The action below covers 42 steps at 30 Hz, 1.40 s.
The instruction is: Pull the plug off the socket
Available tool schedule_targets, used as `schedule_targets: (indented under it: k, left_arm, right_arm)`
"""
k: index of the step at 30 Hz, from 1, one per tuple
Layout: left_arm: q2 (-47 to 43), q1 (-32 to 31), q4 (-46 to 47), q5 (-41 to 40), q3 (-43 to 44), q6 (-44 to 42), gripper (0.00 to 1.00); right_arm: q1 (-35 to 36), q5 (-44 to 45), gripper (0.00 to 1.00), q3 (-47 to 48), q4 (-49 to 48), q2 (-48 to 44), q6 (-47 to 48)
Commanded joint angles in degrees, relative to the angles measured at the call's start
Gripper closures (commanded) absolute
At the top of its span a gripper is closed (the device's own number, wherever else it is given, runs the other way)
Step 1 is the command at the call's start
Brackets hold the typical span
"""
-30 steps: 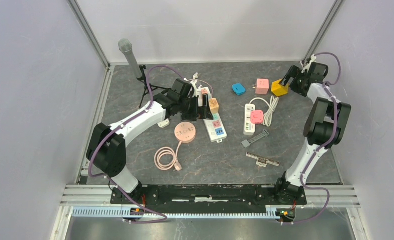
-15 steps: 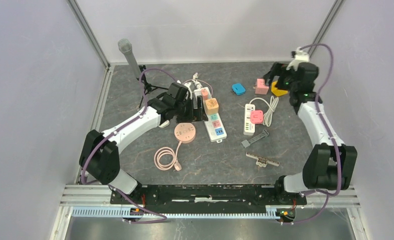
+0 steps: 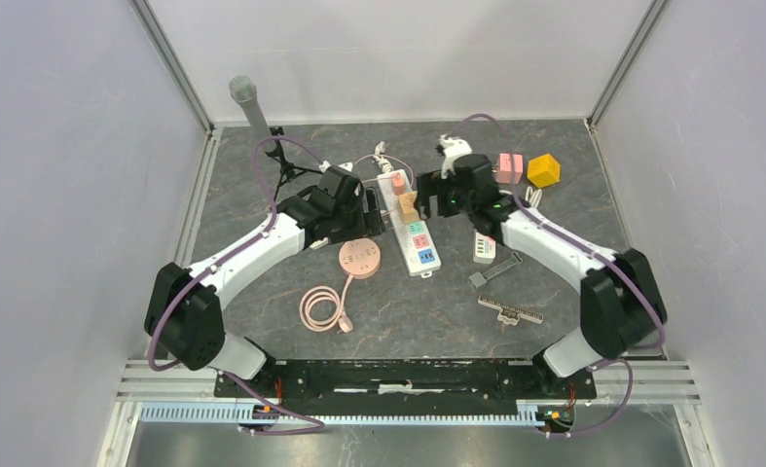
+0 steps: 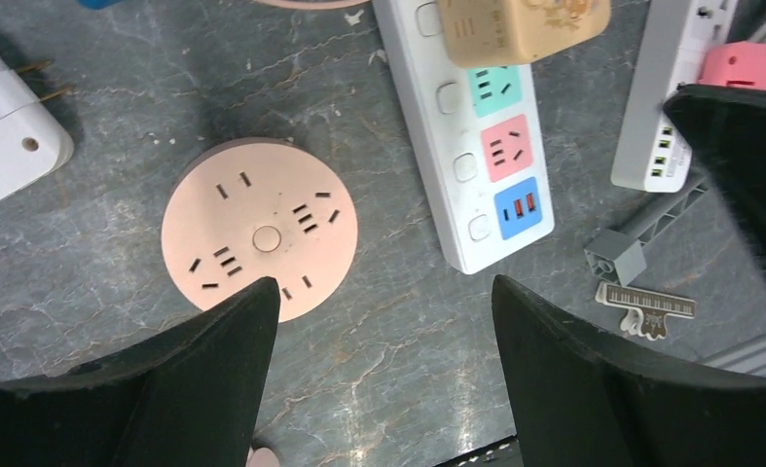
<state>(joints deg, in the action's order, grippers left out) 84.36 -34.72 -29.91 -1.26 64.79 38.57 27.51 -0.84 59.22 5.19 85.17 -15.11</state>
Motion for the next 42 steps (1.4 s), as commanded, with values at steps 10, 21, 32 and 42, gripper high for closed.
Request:
schedule_targets:
  k: [10, 21, 32, 42]
  left_arm:
    - [-3.2, 0.9, -1.0, -3.4, -1.8, 2.9, 0.12]
    - [2.1, 0.9, 3.9, 4.7, -0.1, -0.7, 0.12]
    - [10.6, 0.9, 10.4, 14.9, 2.0, 0.0, 0.21]
    - [17.8, 0.5, 11.6, 16.9, 4.9, 3.3, 0.33]
  right_arm:
    - [8.4, 10.9, 0.05, 16.8, 6.7, 19.3, 0.0]
    - [9.7, 13.4, 0.54, 7.3, 1.1, 13.3, -2.1]
    - [11.1, 14.9, 0.46, -5.1, 3.7, 1.6, -6.1]
    - [11.0, 15.9, 0.25, 3.5, 7.1, 8.8, -3.9]
